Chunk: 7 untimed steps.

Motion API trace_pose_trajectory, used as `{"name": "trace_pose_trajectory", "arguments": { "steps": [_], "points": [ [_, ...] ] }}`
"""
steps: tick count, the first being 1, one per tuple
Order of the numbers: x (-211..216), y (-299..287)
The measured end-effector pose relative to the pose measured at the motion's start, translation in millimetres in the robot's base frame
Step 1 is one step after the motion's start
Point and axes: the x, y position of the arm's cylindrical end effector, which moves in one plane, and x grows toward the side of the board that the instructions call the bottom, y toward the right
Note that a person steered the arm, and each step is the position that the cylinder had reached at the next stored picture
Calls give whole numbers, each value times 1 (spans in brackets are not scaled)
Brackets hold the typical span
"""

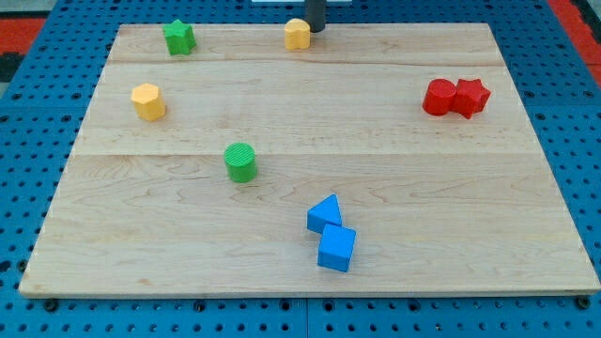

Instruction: Keep yellow blocks parallel to each other

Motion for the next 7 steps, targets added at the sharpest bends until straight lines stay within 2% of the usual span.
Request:
{"name": "trace_pose_trajectory", "arguments": {
  "steps": [3, 5, 7],
  "points": [
    [-1, -12],
    [-1, 21],
    [-1, 24]
  ]
}}
